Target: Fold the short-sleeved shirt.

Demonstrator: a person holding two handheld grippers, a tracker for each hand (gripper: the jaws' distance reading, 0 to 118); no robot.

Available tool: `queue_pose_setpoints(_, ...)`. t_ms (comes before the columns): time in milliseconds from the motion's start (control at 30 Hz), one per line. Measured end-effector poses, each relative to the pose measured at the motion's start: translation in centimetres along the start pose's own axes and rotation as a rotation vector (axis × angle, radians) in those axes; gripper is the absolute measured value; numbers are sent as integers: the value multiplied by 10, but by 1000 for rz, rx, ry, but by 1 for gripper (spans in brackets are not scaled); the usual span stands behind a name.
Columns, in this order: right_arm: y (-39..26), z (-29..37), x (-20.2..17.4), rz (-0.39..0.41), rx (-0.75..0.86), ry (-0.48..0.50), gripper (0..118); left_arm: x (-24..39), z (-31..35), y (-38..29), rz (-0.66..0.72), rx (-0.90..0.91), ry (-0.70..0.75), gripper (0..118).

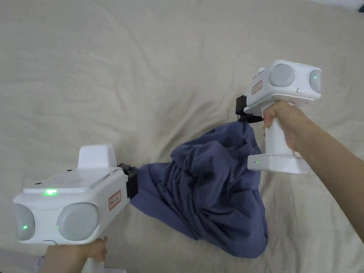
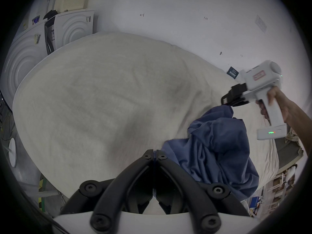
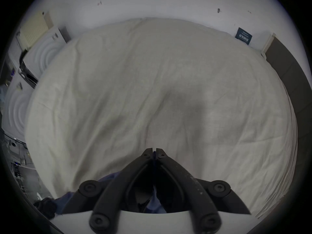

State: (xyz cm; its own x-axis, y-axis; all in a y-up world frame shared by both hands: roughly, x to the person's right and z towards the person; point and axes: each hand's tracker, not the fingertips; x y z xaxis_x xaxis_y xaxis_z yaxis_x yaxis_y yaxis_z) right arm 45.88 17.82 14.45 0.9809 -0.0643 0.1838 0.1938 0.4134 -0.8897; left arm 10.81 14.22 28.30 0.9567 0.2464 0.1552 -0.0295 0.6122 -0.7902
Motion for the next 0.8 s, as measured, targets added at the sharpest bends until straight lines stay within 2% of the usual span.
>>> queue_pose_setpoints(133, -15, 81, 28, 29, 116, 38, 3, -2, 15, 17, 27, 49, -36, 1)
queue_pose_setpoints(267, -45, 170, 62, -5, 220, 89, 3, 10, 50, 36, 39, 139, -59, 1)
queue_pose_setpoints(400, -82, 258, 96, -21, 357, 69, 3, 13, 101, 64, 53, 272, -76, 1)
queue_pose_setpoints(700, -148, 423, 183, -224, 681, 3, 3, 8, 230, 141, 43, 619, -47, 1)
queue_pose_setpoints(800, -163, 462, 195, -276, 747, 3, 3, 8, 268, 166, 47, 685, -51, 1)
